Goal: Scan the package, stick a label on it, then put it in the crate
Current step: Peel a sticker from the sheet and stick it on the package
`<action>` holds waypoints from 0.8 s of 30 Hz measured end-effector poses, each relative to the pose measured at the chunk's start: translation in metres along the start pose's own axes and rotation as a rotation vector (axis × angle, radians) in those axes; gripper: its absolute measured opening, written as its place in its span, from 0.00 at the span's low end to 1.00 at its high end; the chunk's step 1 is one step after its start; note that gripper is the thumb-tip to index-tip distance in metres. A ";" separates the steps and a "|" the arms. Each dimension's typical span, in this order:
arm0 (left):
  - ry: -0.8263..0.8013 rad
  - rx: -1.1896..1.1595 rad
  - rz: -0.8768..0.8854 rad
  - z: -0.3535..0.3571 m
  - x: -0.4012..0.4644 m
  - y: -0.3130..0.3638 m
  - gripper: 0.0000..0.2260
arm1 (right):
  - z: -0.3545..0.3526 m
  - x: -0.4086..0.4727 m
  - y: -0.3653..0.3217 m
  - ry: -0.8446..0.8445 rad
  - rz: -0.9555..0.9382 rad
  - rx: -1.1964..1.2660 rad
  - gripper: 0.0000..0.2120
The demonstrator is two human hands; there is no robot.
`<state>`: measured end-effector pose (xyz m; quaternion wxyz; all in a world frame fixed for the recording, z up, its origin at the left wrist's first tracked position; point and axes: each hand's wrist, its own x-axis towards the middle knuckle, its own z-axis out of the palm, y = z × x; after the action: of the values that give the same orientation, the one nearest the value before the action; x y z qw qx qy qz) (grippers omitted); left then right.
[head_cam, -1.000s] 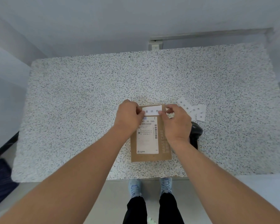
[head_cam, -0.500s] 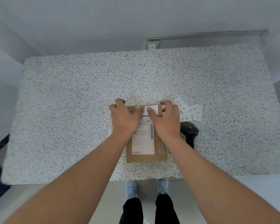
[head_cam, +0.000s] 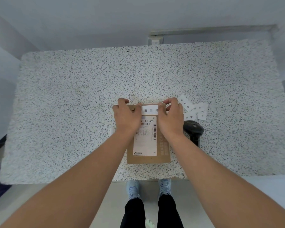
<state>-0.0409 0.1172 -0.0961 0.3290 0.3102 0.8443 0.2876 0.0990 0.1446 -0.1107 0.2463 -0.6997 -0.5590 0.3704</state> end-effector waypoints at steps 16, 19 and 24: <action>-0.073 0.020 0.048 -0.003 -0.020 -0.025 0.37 | -0.006 -0.021 0.019 -0.126 -0.015 0.012 0.30; -0.068 0.009 0.043 -0.003 -0.022 -0.023 0.29 | -0.008 -0.022 0.020 -0.124 -0.018 0.028 0.22; -0.060 0.081 0.109 -0.010 -0.032 -0.026 0.26 | -0.015 -0.024 0.022 -0.153 0.015 -0.014 0.23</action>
<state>-0.0384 0.0744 -0.0955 0.3252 0.3772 0.8268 0.2615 0.1222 0.1173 -0.1127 0.1953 -0.6751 -0.5736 0.4208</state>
